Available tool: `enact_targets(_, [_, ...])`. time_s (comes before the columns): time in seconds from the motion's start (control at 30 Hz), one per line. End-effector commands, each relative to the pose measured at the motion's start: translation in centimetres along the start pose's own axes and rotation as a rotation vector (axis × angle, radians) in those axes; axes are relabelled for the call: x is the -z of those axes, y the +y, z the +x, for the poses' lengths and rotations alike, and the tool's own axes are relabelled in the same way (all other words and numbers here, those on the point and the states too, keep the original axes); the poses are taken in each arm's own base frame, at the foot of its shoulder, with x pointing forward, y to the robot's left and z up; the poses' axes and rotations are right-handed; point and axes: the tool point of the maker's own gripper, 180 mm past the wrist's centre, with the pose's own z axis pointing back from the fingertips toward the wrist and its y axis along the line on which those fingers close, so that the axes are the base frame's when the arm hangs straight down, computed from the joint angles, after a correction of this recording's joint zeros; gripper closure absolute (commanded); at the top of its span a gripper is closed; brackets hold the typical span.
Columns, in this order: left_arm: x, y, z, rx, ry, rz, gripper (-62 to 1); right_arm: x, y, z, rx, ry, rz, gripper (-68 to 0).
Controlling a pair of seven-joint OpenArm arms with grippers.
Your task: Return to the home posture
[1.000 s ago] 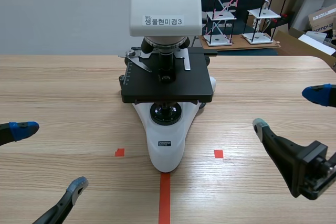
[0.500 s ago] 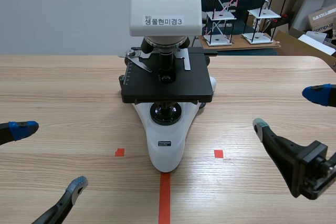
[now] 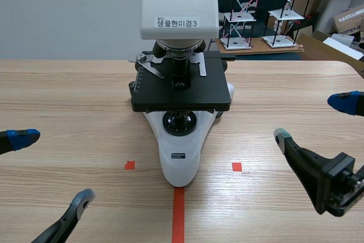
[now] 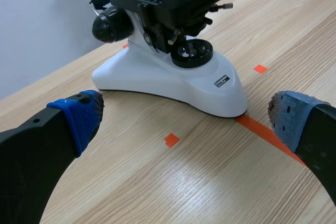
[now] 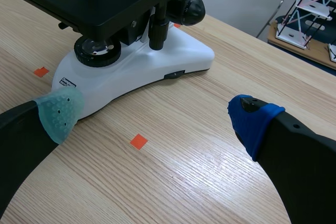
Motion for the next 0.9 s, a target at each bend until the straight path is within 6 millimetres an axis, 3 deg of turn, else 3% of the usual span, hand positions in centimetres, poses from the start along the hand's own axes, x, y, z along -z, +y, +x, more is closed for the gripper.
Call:
enact_targets(0.0, [0.12, 0.13, 0.79, -0.008, -0.041, 0.016, -62.3, 0.0, -0.29, 0.7, -0.003, -0.026, -0.006, -60.2])
enact_targets(0.87, [0.04, 0.54, 1.11, 0.006, -0.057, 0.03, -62.3, 0.0, -0.29, 0.7, -0.003, -0.026, -0.006, -60.2])
